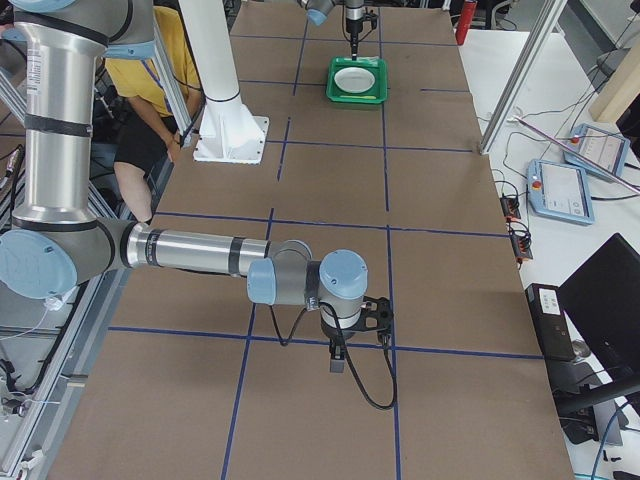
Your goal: Place fork
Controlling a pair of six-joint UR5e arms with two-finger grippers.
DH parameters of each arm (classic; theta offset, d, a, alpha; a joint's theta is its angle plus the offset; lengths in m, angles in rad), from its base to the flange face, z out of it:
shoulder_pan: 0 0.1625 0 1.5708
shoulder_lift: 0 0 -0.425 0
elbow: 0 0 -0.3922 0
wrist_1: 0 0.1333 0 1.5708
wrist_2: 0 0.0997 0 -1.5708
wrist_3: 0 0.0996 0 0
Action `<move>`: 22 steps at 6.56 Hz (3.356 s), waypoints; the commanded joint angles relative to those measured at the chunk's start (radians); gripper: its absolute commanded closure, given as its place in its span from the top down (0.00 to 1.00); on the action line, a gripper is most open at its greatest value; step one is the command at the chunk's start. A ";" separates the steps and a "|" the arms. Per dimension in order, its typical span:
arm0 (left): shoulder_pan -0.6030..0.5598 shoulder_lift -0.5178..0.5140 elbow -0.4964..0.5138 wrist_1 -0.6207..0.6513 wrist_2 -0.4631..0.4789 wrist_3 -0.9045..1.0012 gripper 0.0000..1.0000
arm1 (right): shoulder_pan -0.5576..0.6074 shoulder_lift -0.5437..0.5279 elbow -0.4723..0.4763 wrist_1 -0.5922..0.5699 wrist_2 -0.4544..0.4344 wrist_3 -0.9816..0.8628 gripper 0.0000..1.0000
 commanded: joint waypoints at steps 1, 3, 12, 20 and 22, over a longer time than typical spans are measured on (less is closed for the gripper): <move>0.001 0.004 0.105 -0.159 0.000 0.012 0.00 | 0.000 0.000 0.000 0.000 -0.002 -0.002 1.00; 0.004 0.003 0.108 -0.161 -0.051 0.012 0.00 | 0.000 0.000 0.000 0.000 0.000 -0.002 1.00; -0.284 0.144 -0.003 -0.094 -0.184 0.329 1.00 | 0.000 0.000 0.000 0.000 0.000 0.000 1.00; -0.660 0.158 -0.003 0.423 -0.175 0.990 1.00 | 0.000 0.000 0.000 0.001 -0.002 0.000 1.00; -0.660 0.142 -0.008 0.420 -0.183 0.992 1.00 | 0.000 0.000 0.000 0.000 -0.002 0.000 1.00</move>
